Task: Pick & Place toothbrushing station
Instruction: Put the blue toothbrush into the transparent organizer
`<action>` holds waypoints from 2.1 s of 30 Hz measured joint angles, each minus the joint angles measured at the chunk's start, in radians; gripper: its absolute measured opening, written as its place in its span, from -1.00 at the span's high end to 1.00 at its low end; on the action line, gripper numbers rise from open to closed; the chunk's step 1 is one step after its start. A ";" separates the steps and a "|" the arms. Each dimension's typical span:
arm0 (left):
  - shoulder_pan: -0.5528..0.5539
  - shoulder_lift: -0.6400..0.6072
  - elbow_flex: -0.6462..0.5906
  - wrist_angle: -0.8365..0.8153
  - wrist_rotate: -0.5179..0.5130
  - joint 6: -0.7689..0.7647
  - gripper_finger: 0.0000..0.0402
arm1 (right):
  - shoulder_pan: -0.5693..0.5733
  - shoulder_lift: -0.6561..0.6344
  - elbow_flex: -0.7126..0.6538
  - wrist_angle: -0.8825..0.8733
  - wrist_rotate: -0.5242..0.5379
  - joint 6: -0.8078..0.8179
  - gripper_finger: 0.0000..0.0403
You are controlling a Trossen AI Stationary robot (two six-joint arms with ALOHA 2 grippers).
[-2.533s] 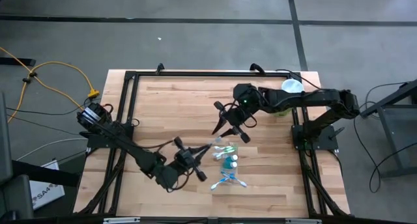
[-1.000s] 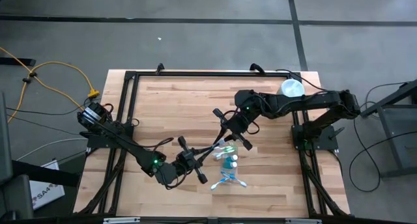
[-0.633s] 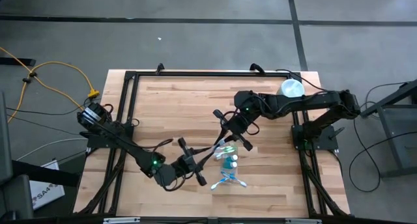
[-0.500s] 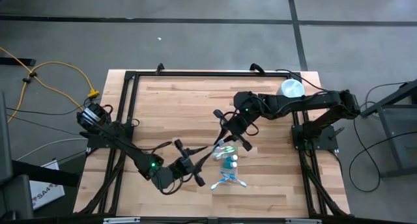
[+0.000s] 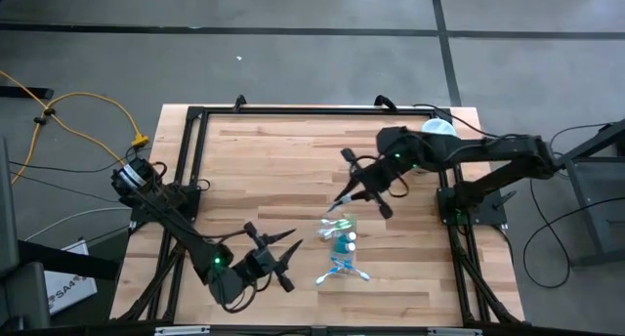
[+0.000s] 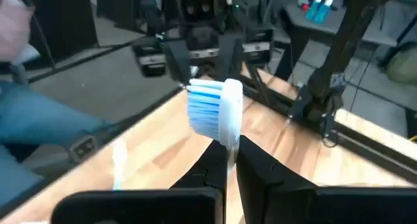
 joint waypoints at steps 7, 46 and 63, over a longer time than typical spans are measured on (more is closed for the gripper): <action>-0.029 0.000 -0.001 -0.070 -0.050 -0.092 0.34 | 0.155 -0.042 -0.001 -0.141 0.172 0.049 0.96; -0.031 0.000 -0.001 -0.077 -0.041 -0.112 0.34 | 0.402 0.171 0.001 -0.098 0.363 0.209 0.96; -0.053 0.000 -0.001 -0.081 -0.042 -0.109 0.34 | 0.402 0.280 -0.013 -0.006 0.436 0.299 0.96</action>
